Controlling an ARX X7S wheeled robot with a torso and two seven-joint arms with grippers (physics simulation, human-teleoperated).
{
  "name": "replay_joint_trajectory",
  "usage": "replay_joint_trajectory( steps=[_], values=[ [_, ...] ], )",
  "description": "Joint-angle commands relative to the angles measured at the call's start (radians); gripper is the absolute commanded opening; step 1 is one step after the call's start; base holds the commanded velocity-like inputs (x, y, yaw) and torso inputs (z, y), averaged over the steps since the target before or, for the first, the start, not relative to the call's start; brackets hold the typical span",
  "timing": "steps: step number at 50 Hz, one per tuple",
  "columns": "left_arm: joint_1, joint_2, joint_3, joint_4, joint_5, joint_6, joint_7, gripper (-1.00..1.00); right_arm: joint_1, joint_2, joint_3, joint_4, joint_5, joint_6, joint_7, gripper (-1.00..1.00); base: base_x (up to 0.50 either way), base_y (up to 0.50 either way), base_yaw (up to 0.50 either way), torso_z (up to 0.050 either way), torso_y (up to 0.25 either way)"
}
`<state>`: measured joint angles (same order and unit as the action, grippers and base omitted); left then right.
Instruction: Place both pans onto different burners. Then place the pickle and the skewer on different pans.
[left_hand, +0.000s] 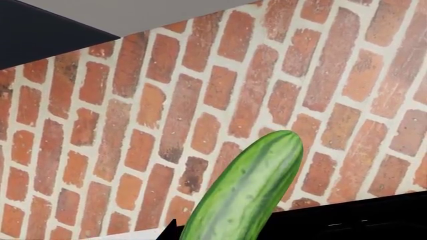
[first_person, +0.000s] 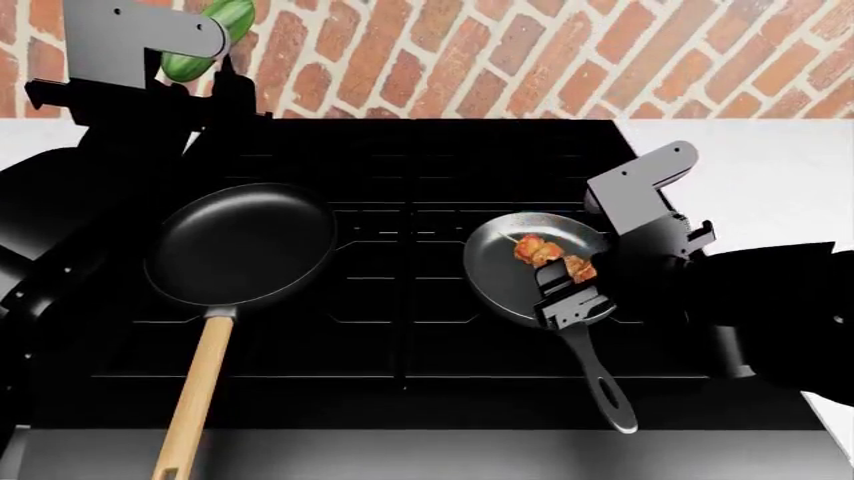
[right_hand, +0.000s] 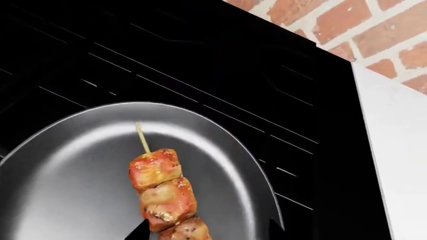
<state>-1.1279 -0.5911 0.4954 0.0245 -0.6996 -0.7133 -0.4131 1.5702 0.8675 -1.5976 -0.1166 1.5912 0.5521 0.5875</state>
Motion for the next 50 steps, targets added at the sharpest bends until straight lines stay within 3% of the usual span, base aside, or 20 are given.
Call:
replay_joint_trajectory(
  steps=[1, 23, 50],
  values=[
    [0.002, -0.003, -0.007, 0.004, -0.011, 0.003, -0.012, -1.00, -0.022, -0.006, -0.008, 0.001, 0.001, 0.001, -0.011, 1.00, 0.00, 0.00, 0.00, 0.000, 0.000],
    [-0.010, -0.019, 0.080, 0.007, -0.013, -0.093, 0.042, -1.00, 0.041, 0.038, 0.027, -0.096, 0.004, 0.019, 0.040, 1.00, 0.00, 0.00, 0.00, 0.000, 0.000],
    [0.104, -0.148, 0.048, 0.169, -0.093, -0.164, 0.008, -1.00, 0.067, 0.091, 0.075, -0.178, -0.009, -0.021, 0.084, 1.00, 0.00, 0.00, 0.00, 0.000, 0.000]
  ],
)
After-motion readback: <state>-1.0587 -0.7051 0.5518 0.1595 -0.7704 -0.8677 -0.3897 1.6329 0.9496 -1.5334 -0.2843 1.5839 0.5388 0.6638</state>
